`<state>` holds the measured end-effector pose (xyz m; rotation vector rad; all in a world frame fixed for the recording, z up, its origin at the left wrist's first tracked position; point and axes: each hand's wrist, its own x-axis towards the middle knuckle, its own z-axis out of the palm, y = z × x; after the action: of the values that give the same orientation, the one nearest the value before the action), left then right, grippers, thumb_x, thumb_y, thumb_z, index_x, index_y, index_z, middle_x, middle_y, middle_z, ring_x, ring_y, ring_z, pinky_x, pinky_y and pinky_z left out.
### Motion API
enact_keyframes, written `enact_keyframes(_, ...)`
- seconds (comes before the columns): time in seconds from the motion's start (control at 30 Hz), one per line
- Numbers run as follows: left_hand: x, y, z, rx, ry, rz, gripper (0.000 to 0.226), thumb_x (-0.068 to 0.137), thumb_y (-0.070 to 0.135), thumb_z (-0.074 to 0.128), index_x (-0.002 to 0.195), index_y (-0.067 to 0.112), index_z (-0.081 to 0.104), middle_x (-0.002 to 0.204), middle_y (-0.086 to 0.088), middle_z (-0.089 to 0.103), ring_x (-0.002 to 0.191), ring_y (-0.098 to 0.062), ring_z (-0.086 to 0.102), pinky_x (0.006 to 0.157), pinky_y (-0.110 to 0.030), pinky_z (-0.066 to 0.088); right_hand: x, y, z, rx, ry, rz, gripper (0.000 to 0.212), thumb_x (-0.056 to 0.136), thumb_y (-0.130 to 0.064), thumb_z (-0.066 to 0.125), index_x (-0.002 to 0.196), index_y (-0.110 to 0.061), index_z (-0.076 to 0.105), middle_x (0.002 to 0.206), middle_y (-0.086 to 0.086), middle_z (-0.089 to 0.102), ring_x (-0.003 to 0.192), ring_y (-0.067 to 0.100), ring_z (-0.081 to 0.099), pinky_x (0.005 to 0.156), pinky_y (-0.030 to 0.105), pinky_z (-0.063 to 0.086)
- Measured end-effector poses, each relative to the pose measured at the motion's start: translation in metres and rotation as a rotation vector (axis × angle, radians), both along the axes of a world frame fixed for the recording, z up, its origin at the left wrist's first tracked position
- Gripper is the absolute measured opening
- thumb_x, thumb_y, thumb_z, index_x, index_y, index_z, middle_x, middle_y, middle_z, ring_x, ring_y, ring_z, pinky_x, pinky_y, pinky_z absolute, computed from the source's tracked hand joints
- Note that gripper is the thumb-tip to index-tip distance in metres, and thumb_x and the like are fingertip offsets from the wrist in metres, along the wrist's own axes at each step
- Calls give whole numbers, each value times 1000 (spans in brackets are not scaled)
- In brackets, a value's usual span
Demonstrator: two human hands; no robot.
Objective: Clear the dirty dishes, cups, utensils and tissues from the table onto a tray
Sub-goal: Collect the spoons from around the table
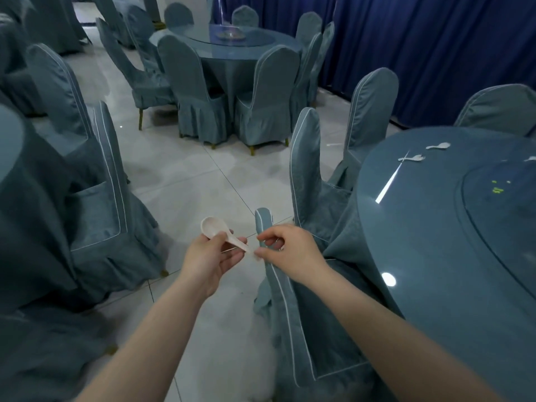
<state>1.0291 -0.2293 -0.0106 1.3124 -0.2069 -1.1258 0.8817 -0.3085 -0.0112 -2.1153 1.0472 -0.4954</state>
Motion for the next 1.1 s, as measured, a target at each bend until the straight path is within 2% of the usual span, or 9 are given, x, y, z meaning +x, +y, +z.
enact_keyframes(0.1, 30, -18, -4, 38, -20, -31, 16, 99, 8, 39, 96, 4, 54, 90, -20, 70, 81, -26, 70, 65, -29, 60, 21, -22, -6, 30, -4, -45, 23, 81, -31, 72, 102, -26, 70, 86, -16, 62, 79, 1, 57, 77, 16, 47)
enact_keyframes(0.17, 54, -36, -8, 79, -51, -68, 17, 100, 11, 40, 97, 4, 55, 91, -19, 71, 79, -26, 70, 63, -29, 59, 38, -44, -14, 77, -36, -80, 20, 82, -28, 71, 102, -25, 70, 89, -13, 66, 83, 4, 60, 81, 19, 50)
enact_keyframes(0.27, 93, -70, -11, 103, -81, -93, 18, 100, 13, 40, 99, 6, 56, 92, -18, 71, 75, -25, 69, 57, -27, 56, 67, -82, -21, 144, -89, -117, 17, 83, -27, 70, 100, -28, 69, 89, -13, 68, 84, 3, 62, 80, 16, 50)
enact_keyframes(0.37, 132, -108, -8, 120, -86, -84, 18, 100, 14, 39, 100, 6, 55, 90, -17, 71, 75, -25, 69, 60, -29, 55, 95, -123, -23, 182, -128, -167, 14, 84, -27, 68, 97, -31, 69, 88, -15, 68, 83, -1, 62, 79, 14, 48)
enact_keyframes(0.7, 243, -237, 3, 45, -80, -133, 19, 100, 16, 39, 99, 9, 57, 80, -11, 74, 76, -25, 69, 63, -30, 54, 178, -253, -17, 157, -130, -226, 11, 85, -25, 66, 95, -30, 69, 89, -15, 68, 87, 0, 63, 86, 25, 53)
enact_keyframes(0.93, 326, -361, 8, 1, -72, -272, 19, 98, 13, 39, 99, 9, 57, 83, -10, 75, 75, -22, 72, 58, -27, 55, 234, -356, -11, 142, -107, -352, 20, 89, -28, 64, 109, -27, 67, 95, -20, 64, 91, -5, 58, 79, 13, 46)
enact_keyframes(1.03, 355, -420, 15, -20, -75, -348, 19, 99, 14, 38, 101, 8, 57, 86, -11, 75, 77, -21, 73, 56, -26, 56, 246, -397, -2, 141, -173, -462, 18, 89, -24, 65, 107, -25, 67, 99, -14, 66, 94, -1, 60, 85, 19, 48)
enact_keyframes(1.1, 367, -462, 19, -43, -74, -394, 20, 100, 14, 38, 103, 7, 56, 89, -12, 75, 80, -22, 73, 58, -26, 56, 250, -423, 4, 121, -215, -538, 17, 88, -23, 66, 105, -25, 68, 98, -12, 68, 93, 1, 62, 84, 17, 48)
